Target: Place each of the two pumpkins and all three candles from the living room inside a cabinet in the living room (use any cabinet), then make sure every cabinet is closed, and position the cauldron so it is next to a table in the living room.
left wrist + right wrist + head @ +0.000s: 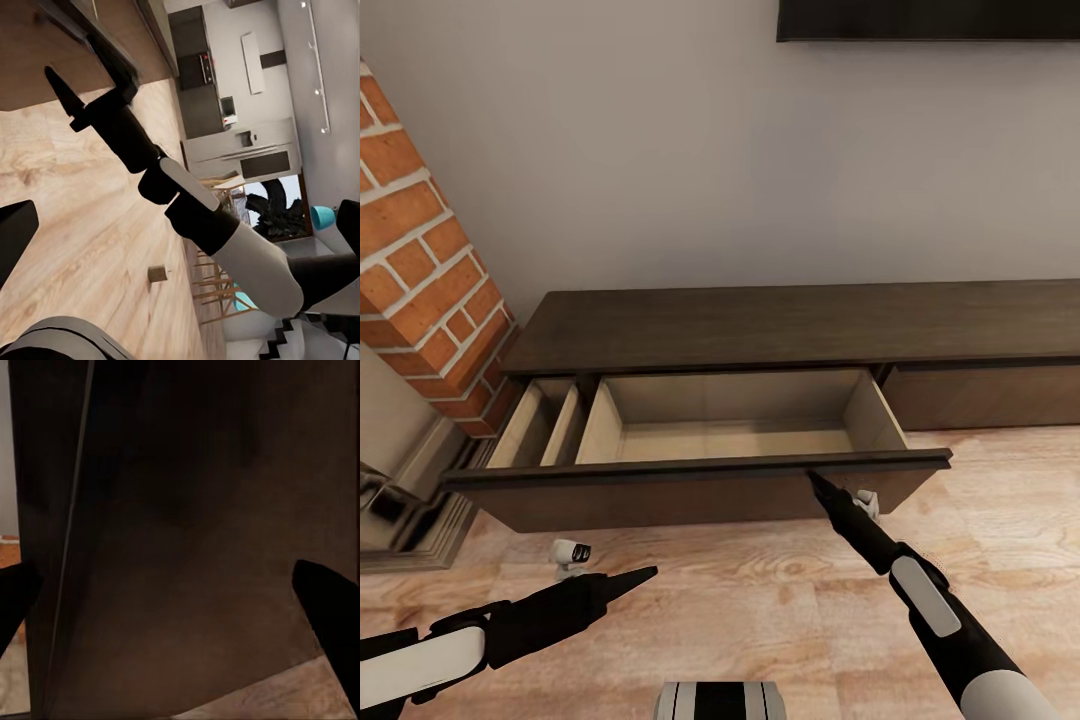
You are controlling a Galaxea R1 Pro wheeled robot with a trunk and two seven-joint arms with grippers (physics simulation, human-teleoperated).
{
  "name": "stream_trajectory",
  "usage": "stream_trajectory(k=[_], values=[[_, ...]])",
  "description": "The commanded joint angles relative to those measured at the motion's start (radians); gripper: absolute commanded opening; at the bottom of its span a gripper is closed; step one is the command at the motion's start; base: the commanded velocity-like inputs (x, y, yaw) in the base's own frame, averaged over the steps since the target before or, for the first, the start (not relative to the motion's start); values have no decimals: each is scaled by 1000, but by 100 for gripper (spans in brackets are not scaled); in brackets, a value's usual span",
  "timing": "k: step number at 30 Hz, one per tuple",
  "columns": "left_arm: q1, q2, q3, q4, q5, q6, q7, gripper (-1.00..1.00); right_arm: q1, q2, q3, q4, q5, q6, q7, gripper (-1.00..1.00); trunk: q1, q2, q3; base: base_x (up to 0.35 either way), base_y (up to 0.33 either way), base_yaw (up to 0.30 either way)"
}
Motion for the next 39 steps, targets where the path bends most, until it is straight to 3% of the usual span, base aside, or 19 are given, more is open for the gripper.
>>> stream_trajectory(k=[1, 7, 21, 28, 39], values=[[-3, 0, -6, -1, 6, -8, -3, 100, 0, -1, 2, 0, -10, 5, 0, 100, 0, 0, -1, 0, 0, 0], [-3, 0, -6, -1, 6, -8, -4, 100, 0, -2, 2, 0, -10, 5, 0, 100, 0, 0, -1, -73, 0, 0], [-3, 0, -6, -1, 6, -8, -4, 100, 0, -2, 2, 0, -10, 5, 1, 100, 0, 0, -1, -322, 0, 0], [-3, 0, -6, 34, 7, -8, -3, 100, 0, -2, 2, -1, -7, -13, 1, 100, 0, 0, -1, -115, 0, 0], [-3, -1, -5, 40, 10, -4, 3, 100, 1, -6, 2, 0, 4, -39, 3, 100, -5, 2, 42, -16, 0, 0]])
